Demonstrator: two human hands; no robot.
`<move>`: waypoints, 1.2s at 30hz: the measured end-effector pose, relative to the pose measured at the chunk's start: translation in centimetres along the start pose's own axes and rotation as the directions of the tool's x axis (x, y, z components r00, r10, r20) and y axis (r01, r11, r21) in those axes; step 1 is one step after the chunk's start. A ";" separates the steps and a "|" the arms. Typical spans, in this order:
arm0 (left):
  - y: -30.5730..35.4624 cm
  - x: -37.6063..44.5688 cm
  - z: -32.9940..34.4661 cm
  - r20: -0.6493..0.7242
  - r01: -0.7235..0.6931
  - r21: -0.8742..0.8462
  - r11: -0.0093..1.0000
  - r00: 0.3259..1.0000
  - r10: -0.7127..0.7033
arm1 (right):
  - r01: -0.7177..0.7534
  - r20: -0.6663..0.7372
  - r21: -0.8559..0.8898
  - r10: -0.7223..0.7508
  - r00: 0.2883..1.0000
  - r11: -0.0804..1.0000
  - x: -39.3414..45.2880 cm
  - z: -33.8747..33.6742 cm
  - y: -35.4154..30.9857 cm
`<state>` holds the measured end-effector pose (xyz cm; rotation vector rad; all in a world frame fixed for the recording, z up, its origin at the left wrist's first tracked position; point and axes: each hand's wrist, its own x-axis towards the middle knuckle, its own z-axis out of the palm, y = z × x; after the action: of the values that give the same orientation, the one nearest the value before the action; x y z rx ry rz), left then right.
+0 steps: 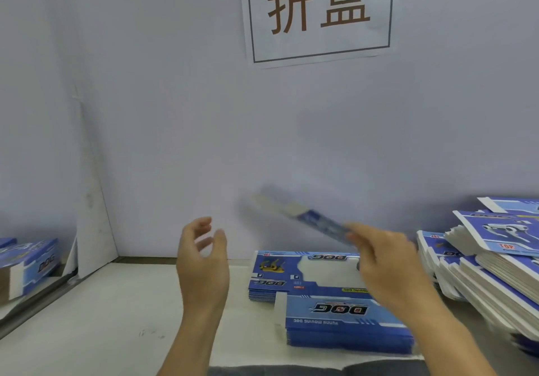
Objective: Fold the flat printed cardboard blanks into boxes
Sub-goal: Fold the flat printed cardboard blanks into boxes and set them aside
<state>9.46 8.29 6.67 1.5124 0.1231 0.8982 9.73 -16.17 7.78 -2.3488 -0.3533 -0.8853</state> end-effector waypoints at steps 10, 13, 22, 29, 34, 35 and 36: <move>5.8 -1.9 1.6 0.306 0.010 -0.324 0.946 0.947 0.095 | 0.058 -0.044 0.741 -0.038 0.998 0.669 0.5 -3.0 -6.2; 6.3 -1.9 1.7 0.273 -0.059 -0.261 0.963 0.953 0.133 | 0.035 -0.021 0.724 -0.028 0.999 0.689 0.3 -2.0 -6.4; 6.5 -2.3 2.1 0.285 -0.138 -0.147 0.979 0.942 0.175 | -0.031 0.024 0.637 0.020 1.000 0.771 0.2 -0.9 -6.2; 6.8 -3.0 2.2 0.301 -0.193 -0.195 0.962 0.921 0.246 | -0.069 0.145 0.752 -0.063 0.987 0.656 -0.1 -0.4 -7.0; 7.6 -2.9 1.6 0.461 -0.224 -0.176 0.959 0.842 0.281 | 0.093 -0.079 0.754 -0.050 0.996 0.650 0.0 -2.7 -6.2; 7.7 -3.3 1.7 0.498 -0.223 -0.176 0.959 0.820 0.282 | 0.146 -0.145 0.746 -0.056 0.988 0.650 0.1 -3.1 -6.2; 7.7 -3.6 2.0 0.508 -0.209 -0.189 0.959 0.815 0.278 | 0.180 -0.188 0.735 -0.059 0.980 0.653 0.1 -3.3 -6.2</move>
<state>4.83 3.22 12.09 1.6271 -0.5391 0.6374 5.45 -13.31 12.53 -1.4823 -0.6749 -0.7639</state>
